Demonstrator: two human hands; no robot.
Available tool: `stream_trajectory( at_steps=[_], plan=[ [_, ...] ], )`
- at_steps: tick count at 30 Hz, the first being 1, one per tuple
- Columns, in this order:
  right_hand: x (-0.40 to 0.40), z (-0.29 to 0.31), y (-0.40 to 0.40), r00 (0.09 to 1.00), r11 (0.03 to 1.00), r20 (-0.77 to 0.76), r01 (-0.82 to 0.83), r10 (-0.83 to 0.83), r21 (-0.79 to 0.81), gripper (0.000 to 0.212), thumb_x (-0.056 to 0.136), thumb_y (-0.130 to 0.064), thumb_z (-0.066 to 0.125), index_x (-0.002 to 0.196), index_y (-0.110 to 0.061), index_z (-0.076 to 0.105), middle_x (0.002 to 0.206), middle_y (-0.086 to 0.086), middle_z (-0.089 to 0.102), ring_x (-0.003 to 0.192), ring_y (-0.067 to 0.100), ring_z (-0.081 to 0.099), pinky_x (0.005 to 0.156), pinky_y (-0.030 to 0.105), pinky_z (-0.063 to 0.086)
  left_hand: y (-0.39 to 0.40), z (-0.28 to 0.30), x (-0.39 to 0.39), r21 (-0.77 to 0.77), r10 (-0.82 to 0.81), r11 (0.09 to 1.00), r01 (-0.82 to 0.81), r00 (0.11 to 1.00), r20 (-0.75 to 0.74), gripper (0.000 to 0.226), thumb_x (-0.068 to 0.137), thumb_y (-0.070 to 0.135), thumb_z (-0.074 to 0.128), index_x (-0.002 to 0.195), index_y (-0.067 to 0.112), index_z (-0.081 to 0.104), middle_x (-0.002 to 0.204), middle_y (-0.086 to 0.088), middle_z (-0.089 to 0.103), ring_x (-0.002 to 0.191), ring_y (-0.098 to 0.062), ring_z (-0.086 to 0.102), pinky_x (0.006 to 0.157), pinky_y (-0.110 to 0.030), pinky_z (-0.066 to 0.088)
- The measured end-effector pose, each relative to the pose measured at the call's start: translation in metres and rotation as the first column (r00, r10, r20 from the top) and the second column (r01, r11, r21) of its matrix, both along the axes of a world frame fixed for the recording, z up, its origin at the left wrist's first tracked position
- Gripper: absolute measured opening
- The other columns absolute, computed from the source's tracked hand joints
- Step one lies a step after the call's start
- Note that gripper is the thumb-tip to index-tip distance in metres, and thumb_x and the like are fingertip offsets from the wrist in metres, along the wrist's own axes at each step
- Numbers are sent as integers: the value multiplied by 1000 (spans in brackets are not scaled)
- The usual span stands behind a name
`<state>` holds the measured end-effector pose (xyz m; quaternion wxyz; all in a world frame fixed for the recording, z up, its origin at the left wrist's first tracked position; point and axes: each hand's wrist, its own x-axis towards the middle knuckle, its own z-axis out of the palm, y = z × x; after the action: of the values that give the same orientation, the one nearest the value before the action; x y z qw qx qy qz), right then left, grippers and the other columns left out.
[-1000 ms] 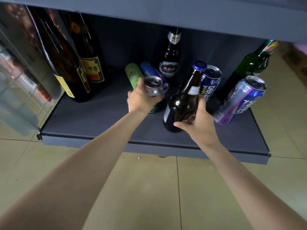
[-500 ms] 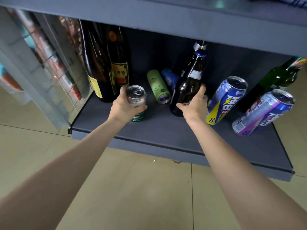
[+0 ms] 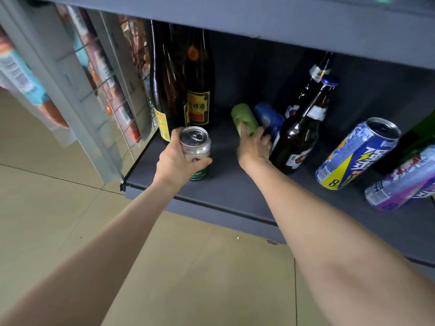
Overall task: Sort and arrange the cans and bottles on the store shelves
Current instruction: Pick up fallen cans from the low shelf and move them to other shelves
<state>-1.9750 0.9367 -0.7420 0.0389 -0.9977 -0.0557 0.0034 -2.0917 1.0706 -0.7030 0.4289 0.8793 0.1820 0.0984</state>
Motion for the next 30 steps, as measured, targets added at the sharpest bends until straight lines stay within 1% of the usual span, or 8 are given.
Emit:
stream_trajectory(
  at_steps=[8, 14, 17, 20, 23, 25, 27, 30],
  plan=[
    [-79, 3, -18, 983, 984, 67, -174, 171, 48, 59, 93, -22, 52, 142, -23, 21, 129, 20, 31, 109, 38, 41, 95, 40, 36, 1, -2, -1, -54, -7, 999, 10, 998, 56, 78, 70, 27, 80, 133, 20, 35, 122, 0, 57, 116, -21, 51, 88, -25, 37],
    [-108, 17, -67, 980, 891, -71, -137, 185, 434, 73, 83, -26, 69, 140, -12, 25, 126, 11, 42, 110, 27, 48, 79, 28, 36, -10, -9, -13, -140, 79, 988, -59, 987, 141, 91, 70, 22, 80, 142, 17, 25, 139, -8, 37, 130, -21, 33, 103, -24, 27],
    [-112, 17, -84, 981, 849, -88, -104, 173, 519, 67, 80, -28, 72, 133, -10, 35, 124, 7, 41, 102, 19, 48, 73, 20, 32, -33, -25, -46, 105, 97, 983, -148, 918, 385, 57, 79, 17, 66, 130, 8, 41, 126, -15, 42, 115, -29, 41, 101, -43, 36],
    [-114, 14, -104, 996, 764, -16, -57, 88, 643, 63, 74, -25, 78, 125, -8, 44, 118, 6, 45, 99, 18, 52, 83, 25, 42, -55, -35, -52, 380, -175, 925, -27, 856, 487, 51, 74, 1, 52, 123, 12, 43, 117, -13, 50, 102, -26, 44, 86, -34, 37],
    [-103, 16, -121, 991, 675, 51, 44, -120, 736, 72, 74, -21, 78, 132, -4, 37, 125, 11, 46, 113, 27, 51, 97, 42, 44, -72, -33, -24, 692, -472, 696, 191, 848, 241, 82, 66, -8, 56, 137, 25, 31, 137, -10, 44, 117, -33, 44, 91, -42, 44],
    [-84, 22, -124, 984, 648, -1, 118, -178, 752, 87, 76, -22, 77, 143, -5, 24, 139, 14, 41, 126, 28, 44, 105, 41, 37, -83, -32, -3, 813, -535, 445, 375, 840, -94, 91, 78, -2, 53, 146, 36, 7, 155, -1, 12, 140, -32, 17, 108, -42, 27],
    [-63, 29, -123, 975, 586, -40, 163, -217, 794, 91, 74, -22, 78, 145, -12, 22, 138, 9, 48, 125, 25, 47, 106, 33, 35, -87, -33, 17, 817, -521, 266, 511, 790, -324, 81, 91, 7, 43, 146, 35, -10, 157, 5, -7, 144, -24, -9, 115, -43, 2],
    [-48, 35, -114, 976, 610, -5, 141, -220, 780, 80, 72, -20, 80, 136, -14, 33, 125, 8, 58, 116, 24, 53, 89, 19, 33, -87, -25, 37, 838, -547, 183, 514, 762, -347, 68, 95, 14, 42, 147, 34, 1, 155, 2, 7, 144, -21, -3, 115, -43, -4]
  ],
)
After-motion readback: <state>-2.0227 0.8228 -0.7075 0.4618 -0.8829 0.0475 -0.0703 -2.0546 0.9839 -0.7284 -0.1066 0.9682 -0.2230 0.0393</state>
